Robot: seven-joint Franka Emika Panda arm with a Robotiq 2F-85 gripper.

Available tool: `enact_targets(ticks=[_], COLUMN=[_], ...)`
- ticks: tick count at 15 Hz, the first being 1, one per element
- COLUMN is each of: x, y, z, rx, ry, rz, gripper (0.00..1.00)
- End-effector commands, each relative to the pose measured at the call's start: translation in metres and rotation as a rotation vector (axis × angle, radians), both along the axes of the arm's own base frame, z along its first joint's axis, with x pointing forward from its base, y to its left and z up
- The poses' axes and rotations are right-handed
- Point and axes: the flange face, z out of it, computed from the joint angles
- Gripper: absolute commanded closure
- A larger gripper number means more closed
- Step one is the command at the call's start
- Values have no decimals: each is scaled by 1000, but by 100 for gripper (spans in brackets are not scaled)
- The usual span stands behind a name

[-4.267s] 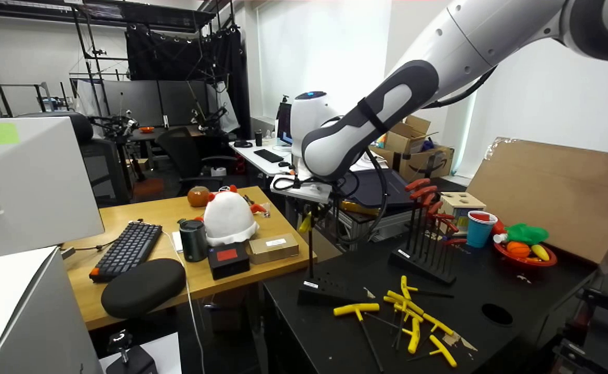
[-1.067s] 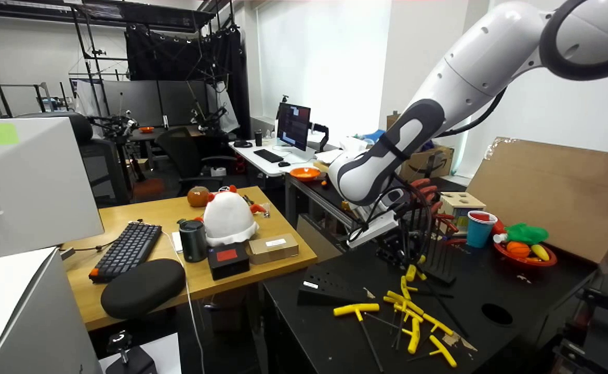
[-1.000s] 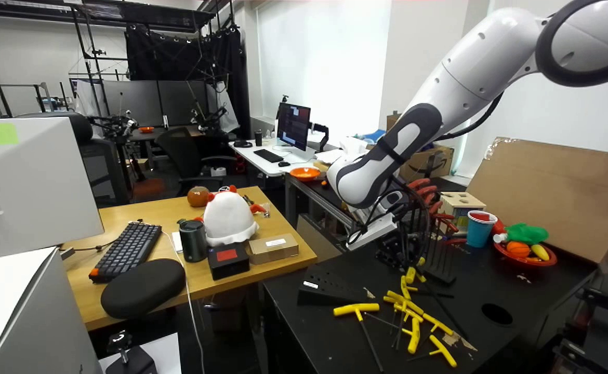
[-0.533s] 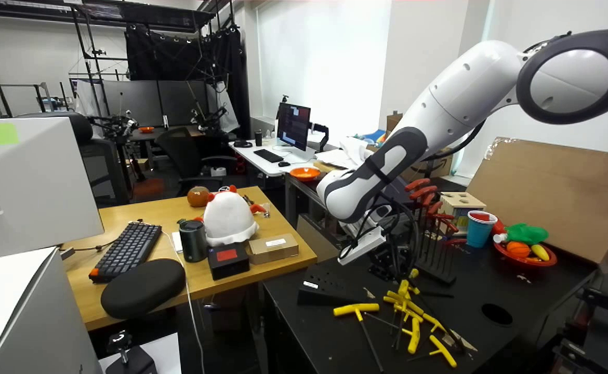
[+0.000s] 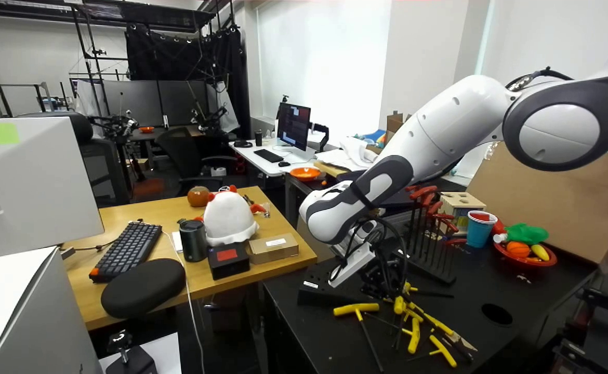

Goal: Put the yellow object on the table

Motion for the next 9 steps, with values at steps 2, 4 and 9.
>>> enact_targets(ticks=[2,4,9], x=[13,14,14], y=[22,27,39], z=[-6,-7,-14], rx=[18,-13,-73], ry=[-55,-63,-77], rz=[109,153,239], gripper=[94,94,72])
